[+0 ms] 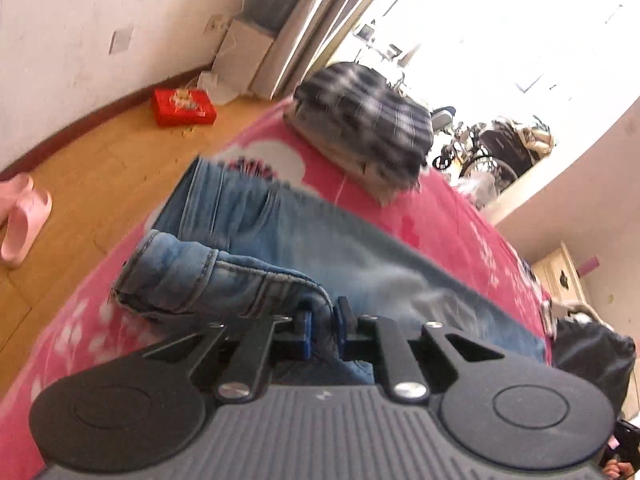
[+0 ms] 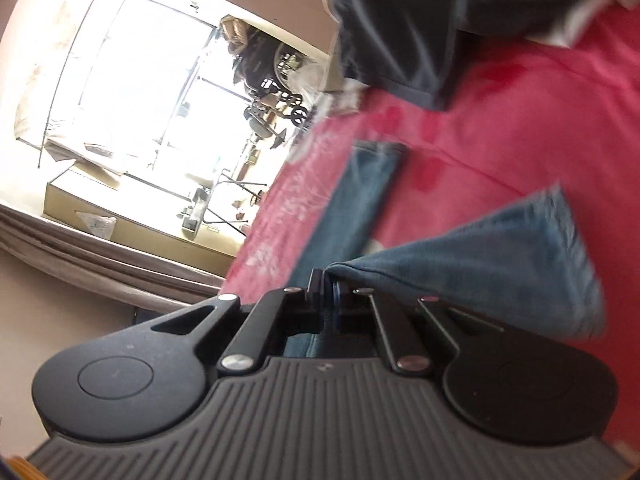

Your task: Fold clothes

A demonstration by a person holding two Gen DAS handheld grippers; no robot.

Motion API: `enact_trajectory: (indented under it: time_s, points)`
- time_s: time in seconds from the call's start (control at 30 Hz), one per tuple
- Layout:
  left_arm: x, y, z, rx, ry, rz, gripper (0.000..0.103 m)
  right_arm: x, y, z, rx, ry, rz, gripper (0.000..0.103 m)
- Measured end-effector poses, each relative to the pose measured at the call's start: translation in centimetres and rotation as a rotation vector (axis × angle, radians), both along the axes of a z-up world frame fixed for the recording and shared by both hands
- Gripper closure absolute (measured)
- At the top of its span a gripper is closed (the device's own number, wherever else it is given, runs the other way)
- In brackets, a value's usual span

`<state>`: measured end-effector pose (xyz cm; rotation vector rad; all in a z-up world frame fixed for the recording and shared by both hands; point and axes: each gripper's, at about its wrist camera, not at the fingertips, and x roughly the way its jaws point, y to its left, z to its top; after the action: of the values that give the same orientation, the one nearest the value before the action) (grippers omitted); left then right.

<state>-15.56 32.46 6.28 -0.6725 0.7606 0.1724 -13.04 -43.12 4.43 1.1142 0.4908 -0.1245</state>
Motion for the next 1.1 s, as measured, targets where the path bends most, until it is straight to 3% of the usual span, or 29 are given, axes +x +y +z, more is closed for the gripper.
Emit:
enact_trajectory:
  time_s: [0.17, 0.33, 0.67, 0.77, 0.8, 0.93, 1.03, 1.1]
  points:
    - [4.2, 1.7, -0.3, -0.044, 0.000, 0.043, 0.092, 5.4, 0.5, 2.4, -0.029, -0.011, 0.014, 0.100]
    - [8.4, 3.1, -2.2, -0.080, 0.031, 0.076, 0.093, 11.8, 1.3, 3.2, -0.064, 0.044, 0.046, 0.100]
    - [14.6, 5.8, -7.0, -0.120, 0.085, 0.075, 0.093, 23.8, 2.6, -0.2, -0.076, 0.189, 0.074, 0.101]
    - [16.2, 6.8, -8.9, -0.159, 0.085, 0.037, 0.084, 26.4, 2.7, -2.1, -0.057, 0.222, 0.080, 0.100]
    - [16.6, 7.5, -9.6, -0.179, 0.080, 0.033, 0.074, 27.1, 2.5, -3.0, -0.027, 0.238, 0.073, 0.098]
    - [17.0, 10.5, -11.6, -0.359, 0.031, 0.084, 0.066, 29.0, 1.1, -7.3, 0.198, 0.278, 0.047, 0.085]
    - [17.1, 10.9, -11.8, -0.395, 0.015, 0.093, 0.063, 29.0, 0.4, -8.8, 0.317, 0.252, 0.033, 0.067]
    - [17.1, 11.0, -11.8, -0.409, 0.007, 0.095, 0.061, 28.7, 0.4, -8.7, 0.330, 0.227, 0.037, 0.060]
